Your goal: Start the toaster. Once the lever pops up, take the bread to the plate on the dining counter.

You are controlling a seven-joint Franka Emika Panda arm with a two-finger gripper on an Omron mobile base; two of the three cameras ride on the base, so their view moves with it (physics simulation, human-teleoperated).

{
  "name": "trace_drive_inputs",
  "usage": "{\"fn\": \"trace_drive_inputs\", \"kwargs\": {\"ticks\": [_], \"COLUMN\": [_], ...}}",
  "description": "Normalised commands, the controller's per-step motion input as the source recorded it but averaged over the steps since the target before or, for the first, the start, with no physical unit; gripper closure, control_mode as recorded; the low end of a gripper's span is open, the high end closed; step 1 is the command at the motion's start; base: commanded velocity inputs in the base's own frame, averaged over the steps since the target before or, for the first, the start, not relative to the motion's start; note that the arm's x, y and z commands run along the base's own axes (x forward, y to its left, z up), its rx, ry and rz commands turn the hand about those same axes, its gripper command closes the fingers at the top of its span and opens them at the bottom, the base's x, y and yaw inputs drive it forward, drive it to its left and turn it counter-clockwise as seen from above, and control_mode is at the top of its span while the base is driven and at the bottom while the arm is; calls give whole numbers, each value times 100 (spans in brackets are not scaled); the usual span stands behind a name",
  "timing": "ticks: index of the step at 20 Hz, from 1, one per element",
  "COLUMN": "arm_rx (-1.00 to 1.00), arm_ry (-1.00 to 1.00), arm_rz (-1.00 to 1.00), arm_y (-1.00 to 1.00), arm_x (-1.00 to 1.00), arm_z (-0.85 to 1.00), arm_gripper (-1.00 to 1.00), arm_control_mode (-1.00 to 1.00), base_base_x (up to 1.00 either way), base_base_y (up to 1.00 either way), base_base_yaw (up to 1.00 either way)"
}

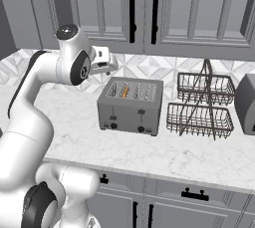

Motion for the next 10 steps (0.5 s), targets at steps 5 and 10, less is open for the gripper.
{"fn": "trace_drive_inputs", "kwargs": {"ticks": [5,10], "arm_rx": [0,0], "arm_ry": [0,0], "arm_rz": [0,0], "arm_y": [0,0], "arm_x": [0,0], "arm_z": [0,0], "arm_gripper": [-100,-100], "arm_control_mode": [-100,-100], "base_base_x": [0,0], "base_base_y": [0,0], "base_base_yaw": [0,0]}}
